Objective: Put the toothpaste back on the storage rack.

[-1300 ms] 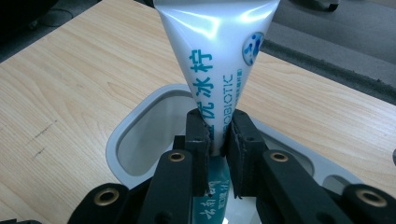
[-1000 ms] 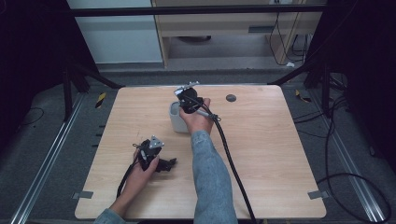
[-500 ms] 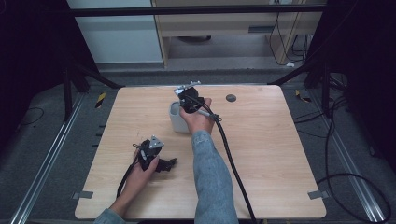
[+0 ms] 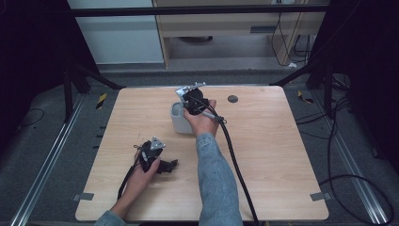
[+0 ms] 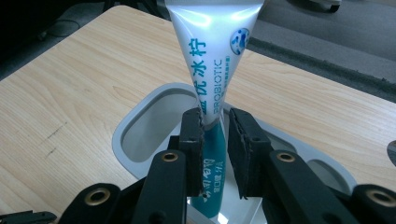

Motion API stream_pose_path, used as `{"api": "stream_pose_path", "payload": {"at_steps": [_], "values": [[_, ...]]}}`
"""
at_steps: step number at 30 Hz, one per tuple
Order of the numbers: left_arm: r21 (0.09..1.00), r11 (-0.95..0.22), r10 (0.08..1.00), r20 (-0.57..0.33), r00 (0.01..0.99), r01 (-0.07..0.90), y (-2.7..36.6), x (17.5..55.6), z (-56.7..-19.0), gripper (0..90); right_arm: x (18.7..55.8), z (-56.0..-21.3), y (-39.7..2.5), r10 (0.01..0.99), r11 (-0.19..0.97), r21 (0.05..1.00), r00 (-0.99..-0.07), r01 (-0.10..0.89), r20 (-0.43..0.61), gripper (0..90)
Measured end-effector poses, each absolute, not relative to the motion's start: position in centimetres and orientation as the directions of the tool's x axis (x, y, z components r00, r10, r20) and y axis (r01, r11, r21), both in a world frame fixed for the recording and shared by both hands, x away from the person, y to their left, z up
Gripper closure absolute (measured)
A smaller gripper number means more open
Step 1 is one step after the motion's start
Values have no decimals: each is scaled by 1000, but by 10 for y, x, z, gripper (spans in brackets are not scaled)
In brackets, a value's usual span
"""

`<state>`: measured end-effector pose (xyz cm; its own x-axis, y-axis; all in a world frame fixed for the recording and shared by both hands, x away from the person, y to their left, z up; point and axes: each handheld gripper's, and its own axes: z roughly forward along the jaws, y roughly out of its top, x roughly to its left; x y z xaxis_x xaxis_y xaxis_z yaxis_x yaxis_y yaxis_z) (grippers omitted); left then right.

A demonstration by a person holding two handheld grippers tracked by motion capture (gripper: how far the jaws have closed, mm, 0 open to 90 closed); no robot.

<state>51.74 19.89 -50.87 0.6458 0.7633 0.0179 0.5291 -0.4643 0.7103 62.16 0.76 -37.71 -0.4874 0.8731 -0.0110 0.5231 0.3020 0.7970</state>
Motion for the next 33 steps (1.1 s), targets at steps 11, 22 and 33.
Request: {"api": "stream_pose_path", "payload": {"at_steps": [11,22,33], "values": [[711,-464,764,17,645,529,199,517,-509,0,607,-365,2,866,308,814,-500,492,-25,751],[709,-466,763,19,647,529,199,517,-509,0,599,-362,-14,879,280,817,-477,504,-8,593],[710,-464,764,18,646,529,199,517,-509,0,593,-354,-21,882,250,831,-470,497,16,206]]}}
